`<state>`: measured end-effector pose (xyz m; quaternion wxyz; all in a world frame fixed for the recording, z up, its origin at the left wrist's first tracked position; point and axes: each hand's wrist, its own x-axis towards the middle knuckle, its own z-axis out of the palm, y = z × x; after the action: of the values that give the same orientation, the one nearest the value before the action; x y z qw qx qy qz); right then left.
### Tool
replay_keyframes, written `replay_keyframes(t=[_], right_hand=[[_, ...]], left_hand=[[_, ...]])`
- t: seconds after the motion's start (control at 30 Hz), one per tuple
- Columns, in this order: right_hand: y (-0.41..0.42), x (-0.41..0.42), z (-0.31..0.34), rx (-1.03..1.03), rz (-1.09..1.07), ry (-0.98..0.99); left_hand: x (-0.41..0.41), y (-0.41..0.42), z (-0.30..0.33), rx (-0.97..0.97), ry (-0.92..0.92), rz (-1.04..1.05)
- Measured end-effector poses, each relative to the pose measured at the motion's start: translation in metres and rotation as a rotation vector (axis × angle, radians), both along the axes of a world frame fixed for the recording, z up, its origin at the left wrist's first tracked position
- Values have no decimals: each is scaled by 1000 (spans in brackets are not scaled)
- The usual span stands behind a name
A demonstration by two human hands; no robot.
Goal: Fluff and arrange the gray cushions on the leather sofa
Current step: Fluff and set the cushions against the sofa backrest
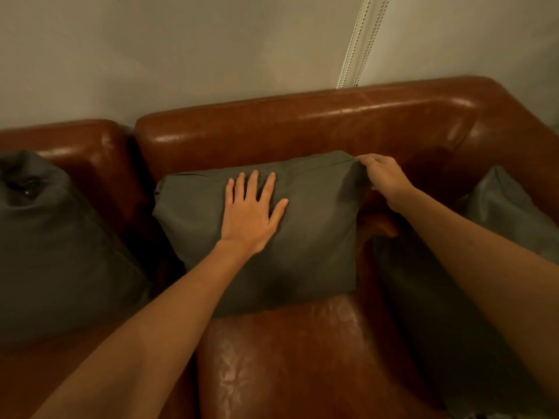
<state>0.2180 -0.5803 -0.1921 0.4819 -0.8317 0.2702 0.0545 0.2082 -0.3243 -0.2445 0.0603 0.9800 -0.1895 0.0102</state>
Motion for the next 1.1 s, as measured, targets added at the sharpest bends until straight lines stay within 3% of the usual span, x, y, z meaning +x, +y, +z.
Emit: replay_keyframes(t=[0.4, 0.63, 0.83, 1.1], right_hand=[[-19, 11, 0, 90, 79, 151], [-19, 7, -1, 144, 173, 250], [-29, 2, 2, 2, 177, 251], [-28, 5, -2, -91, 344, 284]], left_hand=[[-14, -5, -14, 3, -141, 54], [-5, -48, 24, -22, 15, 251], [2, -85, 19, -220, 59, 54], [-4, -87, 5, -122, -5, 39]])
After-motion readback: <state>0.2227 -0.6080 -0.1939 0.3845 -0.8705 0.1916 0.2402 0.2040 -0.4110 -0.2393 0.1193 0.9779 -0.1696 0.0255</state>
